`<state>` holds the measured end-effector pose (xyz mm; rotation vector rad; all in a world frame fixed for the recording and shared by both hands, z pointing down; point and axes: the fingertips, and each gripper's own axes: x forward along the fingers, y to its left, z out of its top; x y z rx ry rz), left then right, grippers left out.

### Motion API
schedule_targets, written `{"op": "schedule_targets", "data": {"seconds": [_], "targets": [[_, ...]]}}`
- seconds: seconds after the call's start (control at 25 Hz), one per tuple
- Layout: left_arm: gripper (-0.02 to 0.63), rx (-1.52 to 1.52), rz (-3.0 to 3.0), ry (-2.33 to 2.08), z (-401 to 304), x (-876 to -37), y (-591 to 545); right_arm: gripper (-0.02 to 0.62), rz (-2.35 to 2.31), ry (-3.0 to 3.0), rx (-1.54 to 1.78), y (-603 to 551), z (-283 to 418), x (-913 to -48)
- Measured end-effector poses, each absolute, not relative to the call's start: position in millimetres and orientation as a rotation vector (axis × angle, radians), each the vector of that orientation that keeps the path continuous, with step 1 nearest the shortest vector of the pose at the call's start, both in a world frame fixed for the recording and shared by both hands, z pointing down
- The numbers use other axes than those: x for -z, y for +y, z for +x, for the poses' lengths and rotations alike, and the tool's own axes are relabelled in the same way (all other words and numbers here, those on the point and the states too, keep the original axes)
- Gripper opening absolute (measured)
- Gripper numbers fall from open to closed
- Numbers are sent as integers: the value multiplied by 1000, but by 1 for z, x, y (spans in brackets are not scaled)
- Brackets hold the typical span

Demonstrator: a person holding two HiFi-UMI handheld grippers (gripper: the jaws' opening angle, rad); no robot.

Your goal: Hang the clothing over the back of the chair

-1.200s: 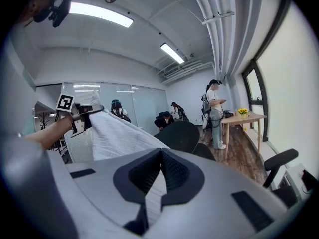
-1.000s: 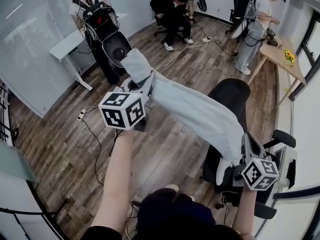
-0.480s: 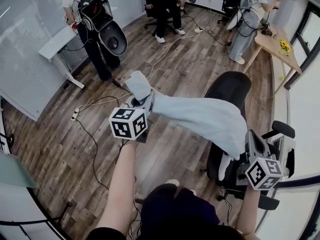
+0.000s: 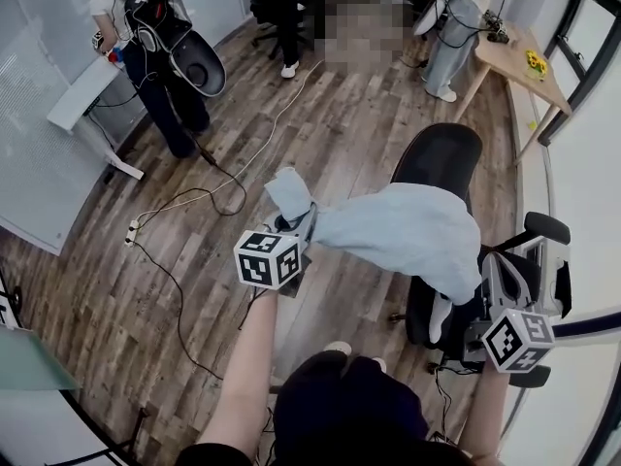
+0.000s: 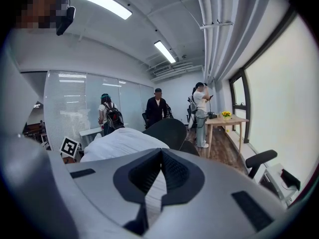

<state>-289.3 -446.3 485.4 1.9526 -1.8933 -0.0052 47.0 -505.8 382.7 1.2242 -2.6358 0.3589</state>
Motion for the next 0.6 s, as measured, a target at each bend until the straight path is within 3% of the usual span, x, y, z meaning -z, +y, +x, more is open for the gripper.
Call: {"op": "schedule_targets", "data": {"seconds": [0.4, 0.6], "targets": [[28, 45, 1986, -1682, -251, -543, -467, 2, 1320, -2551, -383, -500, 58, -399], [120, 47, 1974, -1577, -239, -565, -467, 2, 1348, -2525, -400, -493, 57, -408]]}}
